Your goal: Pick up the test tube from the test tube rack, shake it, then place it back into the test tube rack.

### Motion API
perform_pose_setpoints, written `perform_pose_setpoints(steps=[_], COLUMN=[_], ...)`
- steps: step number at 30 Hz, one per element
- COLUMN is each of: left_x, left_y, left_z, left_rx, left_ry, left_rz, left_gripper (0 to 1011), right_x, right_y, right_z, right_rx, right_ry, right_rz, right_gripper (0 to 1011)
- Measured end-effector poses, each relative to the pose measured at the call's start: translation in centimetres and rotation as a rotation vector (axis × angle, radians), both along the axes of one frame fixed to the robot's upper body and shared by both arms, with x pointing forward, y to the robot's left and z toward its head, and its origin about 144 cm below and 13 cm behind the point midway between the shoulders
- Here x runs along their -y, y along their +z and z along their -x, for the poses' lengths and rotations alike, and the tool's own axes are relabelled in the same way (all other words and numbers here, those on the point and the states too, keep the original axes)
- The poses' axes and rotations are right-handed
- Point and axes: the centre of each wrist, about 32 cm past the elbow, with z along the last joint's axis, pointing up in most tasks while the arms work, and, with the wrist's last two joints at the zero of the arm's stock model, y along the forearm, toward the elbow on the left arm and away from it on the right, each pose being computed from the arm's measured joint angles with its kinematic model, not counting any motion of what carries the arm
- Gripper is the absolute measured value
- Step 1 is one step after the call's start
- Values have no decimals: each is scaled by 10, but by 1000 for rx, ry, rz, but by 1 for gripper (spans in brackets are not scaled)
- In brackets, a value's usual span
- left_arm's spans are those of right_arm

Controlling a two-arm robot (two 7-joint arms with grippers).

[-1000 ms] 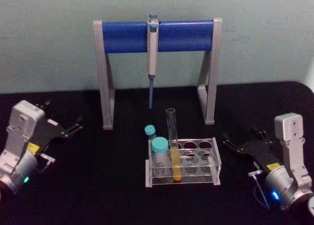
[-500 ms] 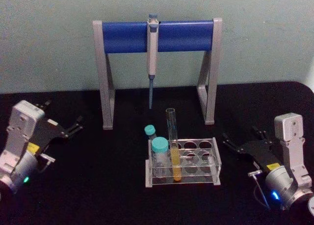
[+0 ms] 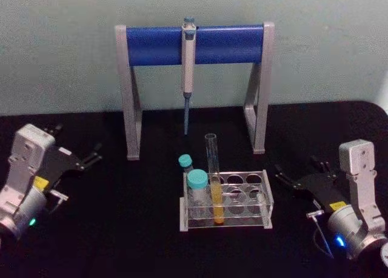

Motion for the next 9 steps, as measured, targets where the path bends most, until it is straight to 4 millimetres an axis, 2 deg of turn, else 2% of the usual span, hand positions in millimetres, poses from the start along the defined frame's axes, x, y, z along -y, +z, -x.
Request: perform_pose_setpoints(steps=[9], left_x=[0], left_y=[0], left_z=[0], left_rx=[0], left_ry=[0], left_rz=[0], left_gripper=[1001], right_x=[0], right_y=[0], right_z=[0], right_rx=[0], right_ry=[0], right_rz=[0], right_gripper=[1000])
